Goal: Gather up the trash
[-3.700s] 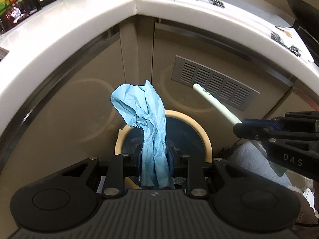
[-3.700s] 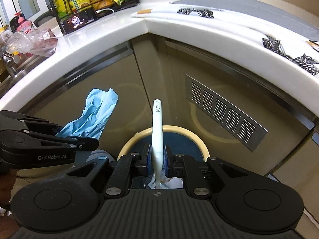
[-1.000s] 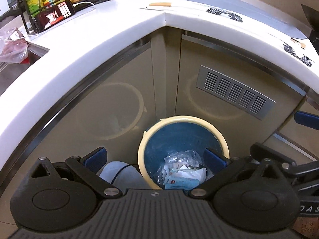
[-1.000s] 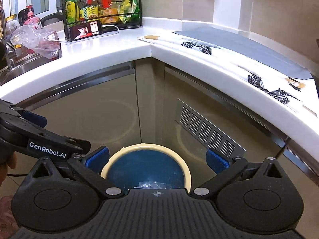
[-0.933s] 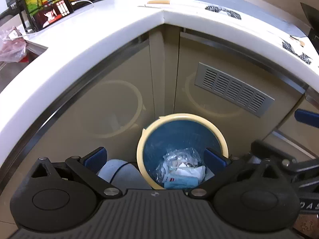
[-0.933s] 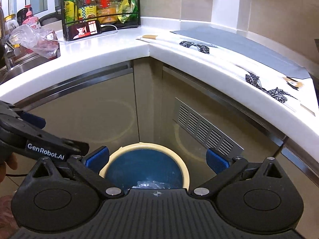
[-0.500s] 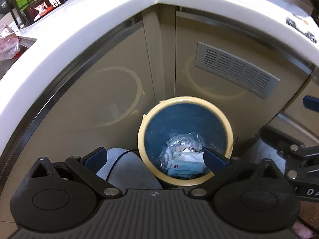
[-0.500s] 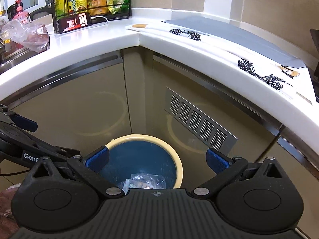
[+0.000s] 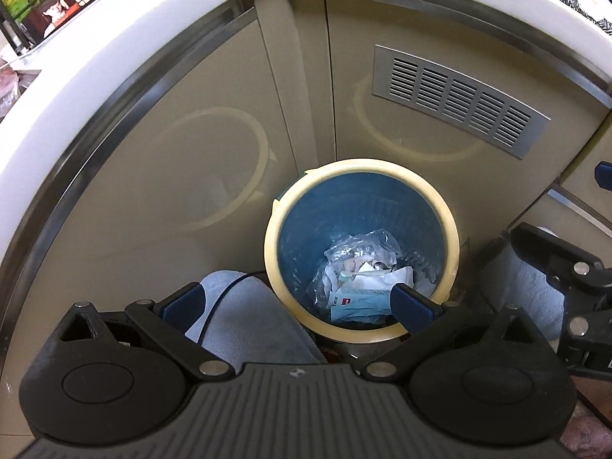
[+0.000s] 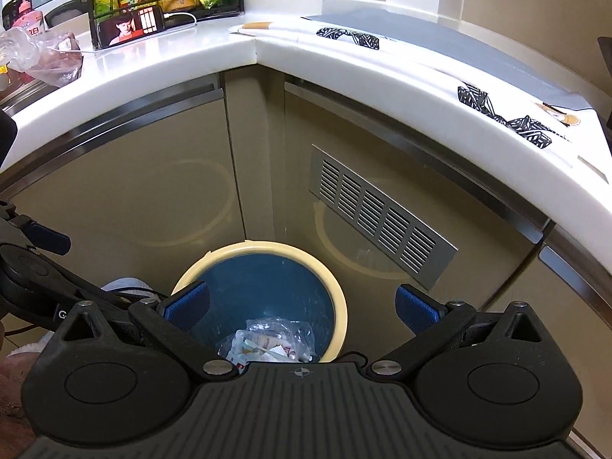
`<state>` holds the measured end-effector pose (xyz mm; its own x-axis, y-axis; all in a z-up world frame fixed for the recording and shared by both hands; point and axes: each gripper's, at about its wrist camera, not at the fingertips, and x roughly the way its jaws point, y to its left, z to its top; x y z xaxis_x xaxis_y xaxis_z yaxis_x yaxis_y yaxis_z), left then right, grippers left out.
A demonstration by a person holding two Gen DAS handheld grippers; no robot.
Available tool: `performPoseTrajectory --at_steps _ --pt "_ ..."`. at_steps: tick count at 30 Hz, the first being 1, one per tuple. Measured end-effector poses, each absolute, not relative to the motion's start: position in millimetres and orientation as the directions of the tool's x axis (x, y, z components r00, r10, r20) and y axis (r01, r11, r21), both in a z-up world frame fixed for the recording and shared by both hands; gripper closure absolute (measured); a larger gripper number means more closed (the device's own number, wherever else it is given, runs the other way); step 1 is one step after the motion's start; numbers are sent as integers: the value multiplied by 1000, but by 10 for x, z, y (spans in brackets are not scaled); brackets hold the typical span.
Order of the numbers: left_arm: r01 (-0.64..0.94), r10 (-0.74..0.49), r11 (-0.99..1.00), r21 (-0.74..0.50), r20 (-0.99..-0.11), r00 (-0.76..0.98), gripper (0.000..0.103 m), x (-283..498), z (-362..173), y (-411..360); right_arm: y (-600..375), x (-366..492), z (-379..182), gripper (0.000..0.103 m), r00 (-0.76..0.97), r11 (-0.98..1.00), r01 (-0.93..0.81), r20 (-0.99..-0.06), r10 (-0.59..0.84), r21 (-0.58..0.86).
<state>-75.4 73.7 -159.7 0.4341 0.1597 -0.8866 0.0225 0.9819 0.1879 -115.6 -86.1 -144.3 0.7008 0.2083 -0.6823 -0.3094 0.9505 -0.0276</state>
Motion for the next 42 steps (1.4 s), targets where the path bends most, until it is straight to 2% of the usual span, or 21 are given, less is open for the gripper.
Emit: performPoseTrajectory --at_steps 42 --pt "10 204 972 234 -870 449 0 -765 -1546 653 -888 -1089 -1478 0 686 949 -316 -694 219 -13"
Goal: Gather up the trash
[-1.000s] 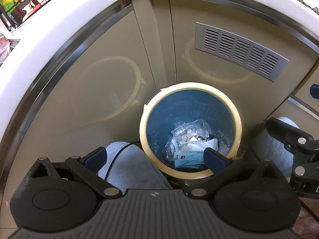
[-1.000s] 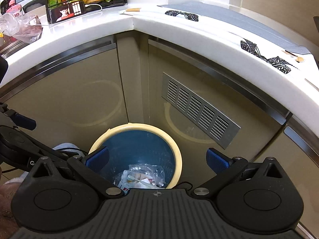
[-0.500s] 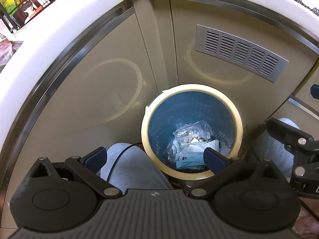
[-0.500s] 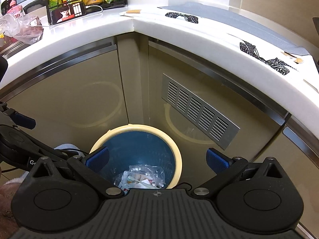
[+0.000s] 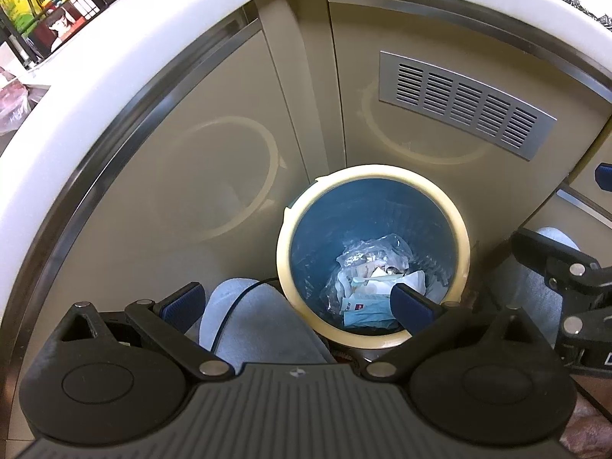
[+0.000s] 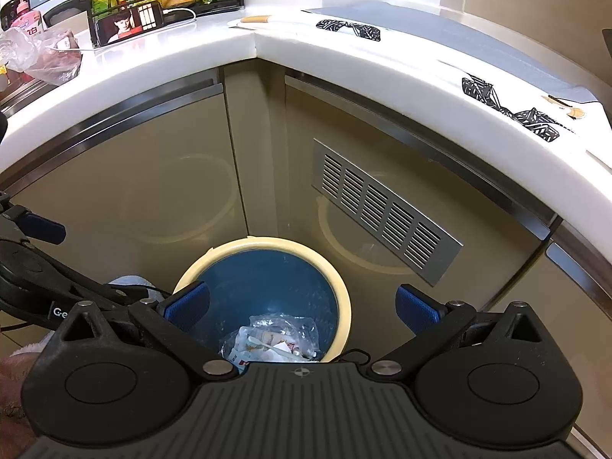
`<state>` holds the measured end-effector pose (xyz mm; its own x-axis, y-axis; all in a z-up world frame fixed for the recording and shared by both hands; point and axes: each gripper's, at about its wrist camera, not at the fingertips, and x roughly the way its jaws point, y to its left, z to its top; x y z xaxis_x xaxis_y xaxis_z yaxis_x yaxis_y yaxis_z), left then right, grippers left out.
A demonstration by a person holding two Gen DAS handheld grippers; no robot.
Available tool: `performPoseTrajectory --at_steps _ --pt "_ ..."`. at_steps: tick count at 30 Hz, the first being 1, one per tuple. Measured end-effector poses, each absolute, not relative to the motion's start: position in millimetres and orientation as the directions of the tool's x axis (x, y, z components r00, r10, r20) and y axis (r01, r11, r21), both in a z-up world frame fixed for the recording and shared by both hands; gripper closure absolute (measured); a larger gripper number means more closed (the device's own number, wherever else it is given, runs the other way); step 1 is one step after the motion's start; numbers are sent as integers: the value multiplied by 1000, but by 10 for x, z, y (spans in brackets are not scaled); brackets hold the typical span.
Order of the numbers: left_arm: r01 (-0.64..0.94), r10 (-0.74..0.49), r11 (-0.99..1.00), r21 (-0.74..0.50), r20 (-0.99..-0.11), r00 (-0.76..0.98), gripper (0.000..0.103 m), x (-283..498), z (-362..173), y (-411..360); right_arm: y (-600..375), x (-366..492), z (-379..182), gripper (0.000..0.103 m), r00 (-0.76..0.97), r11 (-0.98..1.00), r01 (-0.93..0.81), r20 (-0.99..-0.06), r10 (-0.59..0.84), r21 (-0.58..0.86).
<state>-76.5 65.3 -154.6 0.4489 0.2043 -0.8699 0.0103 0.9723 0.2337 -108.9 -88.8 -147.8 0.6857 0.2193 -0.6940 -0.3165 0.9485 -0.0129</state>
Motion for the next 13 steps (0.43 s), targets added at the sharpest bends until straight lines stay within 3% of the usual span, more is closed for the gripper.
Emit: performPoseTrajectory --at_steps 13 --pt "-10 140 988 152 -882 450 0 -749 -1502 757 -880 -1112 -1424 0 694 948 -316 -687 215 -23"
